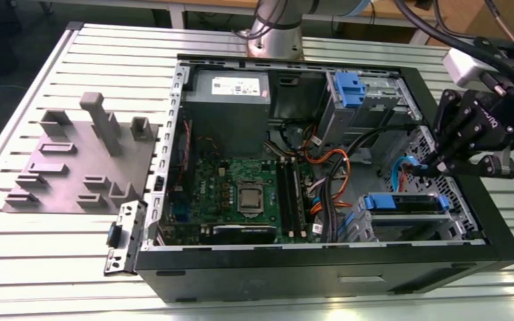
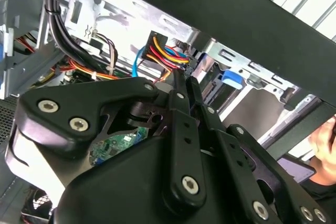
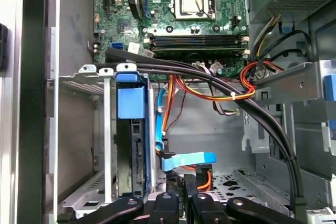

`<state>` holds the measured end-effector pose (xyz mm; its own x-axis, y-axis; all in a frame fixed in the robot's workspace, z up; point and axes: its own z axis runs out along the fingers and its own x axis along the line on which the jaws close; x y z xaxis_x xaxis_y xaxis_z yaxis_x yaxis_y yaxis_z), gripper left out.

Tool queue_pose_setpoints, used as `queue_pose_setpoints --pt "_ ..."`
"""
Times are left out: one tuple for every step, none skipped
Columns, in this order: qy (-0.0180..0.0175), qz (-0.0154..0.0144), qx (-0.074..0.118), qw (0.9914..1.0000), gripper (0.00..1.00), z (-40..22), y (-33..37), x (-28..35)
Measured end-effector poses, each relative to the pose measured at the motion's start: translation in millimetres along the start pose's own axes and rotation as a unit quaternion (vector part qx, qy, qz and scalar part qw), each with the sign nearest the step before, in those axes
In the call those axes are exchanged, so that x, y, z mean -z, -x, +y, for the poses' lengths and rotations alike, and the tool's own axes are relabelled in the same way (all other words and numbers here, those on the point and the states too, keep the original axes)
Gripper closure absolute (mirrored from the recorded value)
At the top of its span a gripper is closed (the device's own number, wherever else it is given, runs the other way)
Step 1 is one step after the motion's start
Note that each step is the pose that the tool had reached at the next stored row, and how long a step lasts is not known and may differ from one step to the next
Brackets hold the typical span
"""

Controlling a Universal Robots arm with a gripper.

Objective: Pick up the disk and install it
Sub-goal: 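Insert the first disk wire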

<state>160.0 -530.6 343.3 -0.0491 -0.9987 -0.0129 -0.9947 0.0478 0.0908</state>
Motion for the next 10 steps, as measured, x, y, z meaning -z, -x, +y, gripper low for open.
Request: queue_pose_setpoints --pt "-0.0003 0.0 0.001 1.0 0.84 0.5 -1.8 -0.1" --pt "-0.0006 0.0 0.001 1.0 0.84 1.0 -3.6 -0.1" --pt "-0.001 0.0 0.001 1.0 0.84 1.5 -5.3 -0.2" --pt "-0.0014 0.0001 0.002 1.0 0.84 2.0 -6.9 -0.2" --pt "-0.002 0.0001 0.003 0.99999 0.84 2.4 -8.2 -0.2" --pt "-0.0029 0.0001 0.004 0.99999 0.84 2.8 -9.2 -0.3" --pt "-0.004 0.0002 0.005 0.99998 0.84 3.4 -10.0 -0.3" --pt "-0.0054 0.0002 0.006 0.99997 0.84 4.1 -10.6 -0.3" --pt "-0.0072 0.0002 0.007 0.99995 0.84 4.8 -11.0 -0.4" --pt "-0.0095 0.0001 0.007 0.99993 0.84 5.6 -11.2 -0.5"
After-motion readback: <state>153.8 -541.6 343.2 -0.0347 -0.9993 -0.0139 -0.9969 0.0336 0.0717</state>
